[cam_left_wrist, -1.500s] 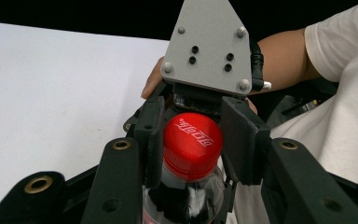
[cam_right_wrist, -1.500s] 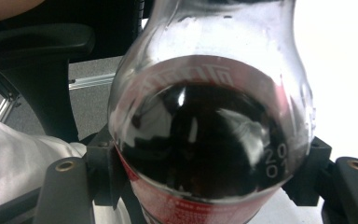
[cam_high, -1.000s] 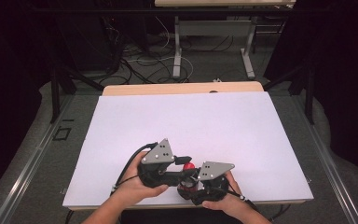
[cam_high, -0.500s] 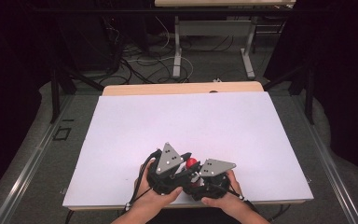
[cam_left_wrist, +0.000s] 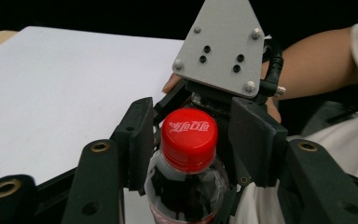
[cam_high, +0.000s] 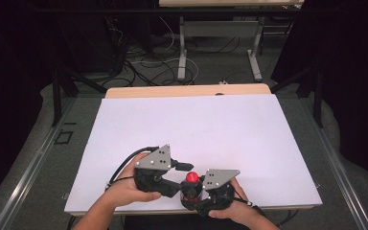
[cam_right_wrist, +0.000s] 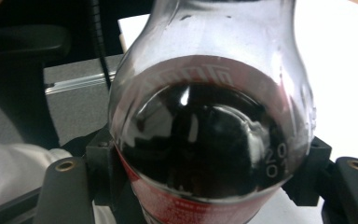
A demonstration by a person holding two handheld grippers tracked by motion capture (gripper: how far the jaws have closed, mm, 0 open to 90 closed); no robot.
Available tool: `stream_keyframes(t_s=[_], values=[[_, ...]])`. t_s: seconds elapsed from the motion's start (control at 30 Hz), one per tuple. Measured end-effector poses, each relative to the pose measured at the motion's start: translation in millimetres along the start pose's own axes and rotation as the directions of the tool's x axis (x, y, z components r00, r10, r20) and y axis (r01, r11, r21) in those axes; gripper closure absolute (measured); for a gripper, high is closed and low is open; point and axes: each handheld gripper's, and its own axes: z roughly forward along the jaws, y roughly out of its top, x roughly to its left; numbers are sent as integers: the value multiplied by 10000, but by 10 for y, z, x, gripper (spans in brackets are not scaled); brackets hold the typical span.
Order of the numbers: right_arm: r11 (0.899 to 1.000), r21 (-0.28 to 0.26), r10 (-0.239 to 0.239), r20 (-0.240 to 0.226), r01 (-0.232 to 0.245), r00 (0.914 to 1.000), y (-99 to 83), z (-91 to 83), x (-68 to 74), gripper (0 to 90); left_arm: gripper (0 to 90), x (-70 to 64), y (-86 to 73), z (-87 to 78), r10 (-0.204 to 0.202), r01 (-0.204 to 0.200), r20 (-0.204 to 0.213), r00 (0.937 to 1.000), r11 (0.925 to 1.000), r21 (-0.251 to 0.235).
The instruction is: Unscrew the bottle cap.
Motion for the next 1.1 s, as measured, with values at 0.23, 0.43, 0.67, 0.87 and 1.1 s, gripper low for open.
stream_keyframes(t_s=[0.23, 0.43, 0.67, 0.87, 1.1], values=[[9996, -64, -289, -376, 287, 9989, 4, 7, 26, 291, 607, 70, -33, 11, 482, -493, 977, 9940, 9987, 92], [9999, -69, -153, -169, 152, 9997, -2, 3, 17, 292, 615, 23, -47, 25, 362, -359, 377, 9986, 9993, -66], [9995, -113, 316, 999, -306, 9945, 1, -6, -19, 292, 615, -270, 31, 164, -820, 806, -2882, 9541, 9966, -168], [9969, -63, 776, 1870, -778, 9793, -7, 1, -39, 292, 615, -422, 80, 330, -2042, 1980, -4779, 8544, 9781, -641], [9955, -66, 936, 1885, -941, 9776, -19, -15, -76, 291, 610, -409, 101, 365, -2178, 2080, -4835, 8478, 9753, -745]])
